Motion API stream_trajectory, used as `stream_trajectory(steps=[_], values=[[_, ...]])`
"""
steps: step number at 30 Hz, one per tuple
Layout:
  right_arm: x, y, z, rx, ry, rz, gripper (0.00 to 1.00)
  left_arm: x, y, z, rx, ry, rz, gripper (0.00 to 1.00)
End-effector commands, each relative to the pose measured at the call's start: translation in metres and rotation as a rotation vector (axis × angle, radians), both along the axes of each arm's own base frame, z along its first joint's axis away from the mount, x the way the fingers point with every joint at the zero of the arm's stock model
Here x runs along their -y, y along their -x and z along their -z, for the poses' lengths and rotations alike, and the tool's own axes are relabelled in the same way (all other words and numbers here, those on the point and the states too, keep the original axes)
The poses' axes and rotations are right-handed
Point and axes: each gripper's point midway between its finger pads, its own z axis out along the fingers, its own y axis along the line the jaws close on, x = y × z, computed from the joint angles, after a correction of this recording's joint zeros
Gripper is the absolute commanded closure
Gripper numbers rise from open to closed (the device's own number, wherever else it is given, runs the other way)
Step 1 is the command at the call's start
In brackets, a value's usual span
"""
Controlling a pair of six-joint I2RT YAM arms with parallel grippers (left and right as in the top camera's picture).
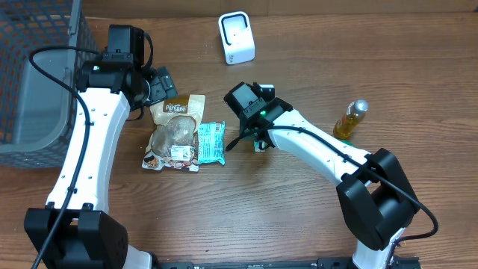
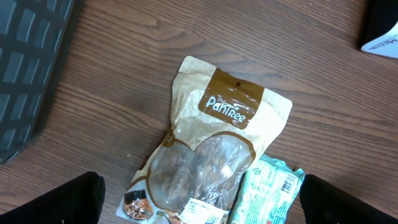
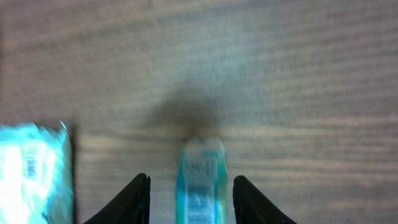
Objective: Scan the item barcode
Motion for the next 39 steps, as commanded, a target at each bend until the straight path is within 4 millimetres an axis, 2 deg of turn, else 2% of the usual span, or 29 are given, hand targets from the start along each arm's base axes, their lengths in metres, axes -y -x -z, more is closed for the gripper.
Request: stream_trajectory(steps=[1,8,12,18,24,27,39], values=[[0.008,-0.016,-0.016,0.078,-0.004,0.049,0.60,0.000,-0.002,-0.007,0.018,-0.007,0.003,0.01],[0.045,-0.022,-0.012,0.038,0.033,0.126,0.67,0.000,-0.002,-0.007,0.018,-0.007,0.003,0.00],[0.054,-0.015,-0.005,-0.034,0.010,0.140,0.72,0.000,-0.002,-0.007,0.018,-0.007,0.003,0.00],[0.048,-0.001,0.001,-0.124,-0.047,0.122,0.76,0.000,-0.002,-0.007,0.018,-0.006,0.002,0.00],[0.030,0.010,0.004,-0.175,-0.110,0.084,0.76,0.000,-0.002,-0.007,0.018,-0.006,0.003,0.00],[0.027,0.013,0.004,-0.180,-0.104,0.075,0.75,0.000,-0.002,-0.007,0.018,-0.007,0.003,0.00],[0.026,0.014,0.004,-0.179,-0.100,0.069,0.75,0.000,-0.002,-0.007,0.018,-0.007,0.003,0.00]])
